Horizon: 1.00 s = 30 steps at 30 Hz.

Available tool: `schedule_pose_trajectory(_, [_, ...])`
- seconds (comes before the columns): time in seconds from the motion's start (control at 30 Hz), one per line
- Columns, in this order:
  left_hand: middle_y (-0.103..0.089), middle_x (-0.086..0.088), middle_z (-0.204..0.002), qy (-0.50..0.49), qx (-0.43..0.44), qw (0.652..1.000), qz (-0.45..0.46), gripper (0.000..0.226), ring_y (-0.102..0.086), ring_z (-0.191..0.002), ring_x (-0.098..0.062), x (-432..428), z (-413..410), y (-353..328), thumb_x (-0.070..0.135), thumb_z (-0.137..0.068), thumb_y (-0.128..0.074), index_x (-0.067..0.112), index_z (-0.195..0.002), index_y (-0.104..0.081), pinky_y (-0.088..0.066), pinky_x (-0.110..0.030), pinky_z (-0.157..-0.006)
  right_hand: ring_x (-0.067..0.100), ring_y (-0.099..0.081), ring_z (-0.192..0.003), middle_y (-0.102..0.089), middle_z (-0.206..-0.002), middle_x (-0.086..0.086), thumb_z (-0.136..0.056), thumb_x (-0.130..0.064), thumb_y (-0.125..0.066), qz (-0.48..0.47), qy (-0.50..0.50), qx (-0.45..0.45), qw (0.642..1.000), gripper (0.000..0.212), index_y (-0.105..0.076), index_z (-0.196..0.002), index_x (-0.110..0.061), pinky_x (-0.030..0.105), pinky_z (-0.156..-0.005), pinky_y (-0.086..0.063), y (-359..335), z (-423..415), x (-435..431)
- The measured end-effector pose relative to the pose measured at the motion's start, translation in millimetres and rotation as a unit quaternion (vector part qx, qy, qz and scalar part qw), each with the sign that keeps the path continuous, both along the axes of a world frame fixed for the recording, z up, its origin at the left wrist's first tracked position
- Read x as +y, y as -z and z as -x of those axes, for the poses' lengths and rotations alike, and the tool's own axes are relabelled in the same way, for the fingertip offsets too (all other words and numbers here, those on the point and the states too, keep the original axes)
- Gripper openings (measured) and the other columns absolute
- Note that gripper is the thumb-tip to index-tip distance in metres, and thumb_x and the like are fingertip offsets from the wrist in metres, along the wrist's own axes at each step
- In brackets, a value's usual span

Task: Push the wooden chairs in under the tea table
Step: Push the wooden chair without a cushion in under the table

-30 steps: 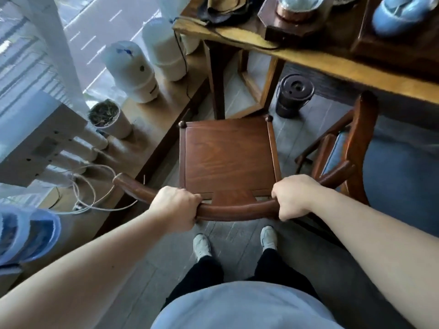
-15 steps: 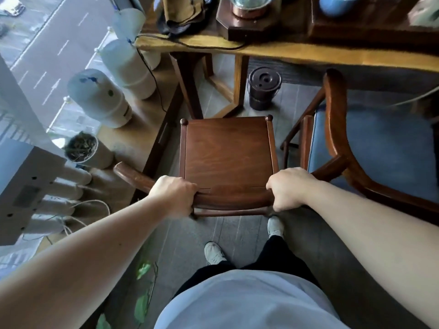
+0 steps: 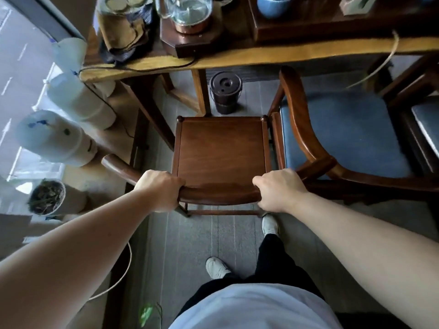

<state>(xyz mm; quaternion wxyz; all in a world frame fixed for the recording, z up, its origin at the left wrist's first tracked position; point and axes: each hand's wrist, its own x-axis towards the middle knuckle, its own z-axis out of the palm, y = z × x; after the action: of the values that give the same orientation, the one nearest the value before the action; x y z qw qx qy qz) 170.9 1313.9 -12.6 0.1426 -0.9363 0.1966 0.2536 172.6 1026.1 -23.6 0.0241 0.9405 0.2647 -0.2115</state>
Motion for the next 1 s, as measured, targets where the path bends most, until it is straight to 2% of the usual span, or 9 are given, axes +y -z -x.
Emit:
schedule_pose_trajectory(0.1, [-0.058,0.012,-0.074,-0.002,0.008,1.000,-0.001,0.022,-0.052,-0.065,-0.016,-2,-6,2,0.047,-0.075,-0.056,0.034,-0.093,-0.057,-0.044,-0.028,-0.060,0.021,-0.063,-0.074,-0.065,-0.080,-0.006,-0.076,-0.035,-0.060,0.008,-0.009,-0.011,1.000,0.020,-0.060,-0.095,-0.026,0.031,-0.062,-0.048,4,-8,-4])
schedule_pose_trajectory(0.2, [-0.059,0.010,-0.074,0.006,-0.005,1.000,0.005,0.022,-0.054,-0.065,-0.017,-1,-8,4,0.040,-0.074,-0.052,0.034,-0.094,-0.058,-0.046,-0.028,-0.062,0.021,-0.063,-0.073,-0.066,-0.080,-0.006,-0.075,-0.033,-0.060,0.006,-0.026,0.001,1.000,0.023,-0.061,-0.097,-0.026,0.029,-0.060,-0.047,2,-15,-7])
schedule_pose_trajectory(0.33, [-0.057,0.011,-0.071,0.001,-0.002,1.000,0.004,0.024,-0.055,-0.065,-0.017,-1,-22,-1,0.048,-0.074,-0.054,0.034,-0.092,-0.058,-0.045,-0.028,-0.060,0.021,-0.063,-0.074,-0.065,-0.080,-0.005,-0.075,-0.034,-0.061,0.008,-0.031,-0.004,0.999,0.023,-0.062,-0.097,-0.026,0.029,-0.057,-0.042,-4,-29,-7])
schedule_pose_trajectory(0.57, [-0.055,0.012,-0.070,-0.004,-0.009,1.000,0.003,0.023,-0.057,-0.068,-0.015,-4,-7,1,0.036,-0.077,-0.050,0.035,-0.097,-0.059,-0.046,-0.027,-0.062,0.023,-0.064,-0.077,-0.068,-0.085,-0.003,-0.076,-0.033,-0.062,-0.001,-0.030,0.015,0.999,0.024,-0.061,-0.099,-0.026,0.032,-0.065,-0.050,-2,-16,-6])
schedule_pose_trajectory(0.77, [-0.049,0.014,-0.069,-0.002,-0.027,1.000,-0.011,0.022,-0.047,-0.064,-0.012,-8,-3,2,0.034,-0.078,-0.050,0.036,-0.098,-0.058,-0.036,-0.026,-0.059,0.023,-0.064,-0.077,-0.068,-0.083,-0.002,-0.076,-0.028,-0.061,0.001,-0.040,0.010,0.999,0.017,-0.060,-0.093,-0.025,0.030,-0.061,-0.045,-1,-19,-7])
schedule_pose_trajectory(0.87, [-0.050,0.013,-0.069,-0.015,-0.023,0.999,-0.018,0.023,-0.052,-0.066,-0.014,-8,-6,2,0.033,-0.077,-0.050,0.035,-0.097,-0.058,-0.036,-0.026,-0.056,0.023,-0.064,-0.080,-0.068,-0.087,-0.002,-0.078,-0.032,-0.061,0.006,-0.053,0.000,0.999,0.020,-0.060,-0.097,-0.025,0.030,-0.060,-0.040,-1,-29,-6])
schedule_pose_trajectory(1.0, [-0.056,0.012,-0.072,-0.012,-0.022,0.999,-0.024,0.019,-0.049,-0.062,-0.013,-8,-16,2,0.034,-0.077,-0.049,0.035,-0.095,-0.057,-0.036,-0.026,-0.054,0.023,-0.063,-0.082,-0.068,-0.088,-0.003,-0.077,-0.032,-0.060,0.004,-0.047,0.001,0.999,0.025,-0.062,-0.102,-0.027,0.031,-0.061,-0.040,-1,-43,-6])
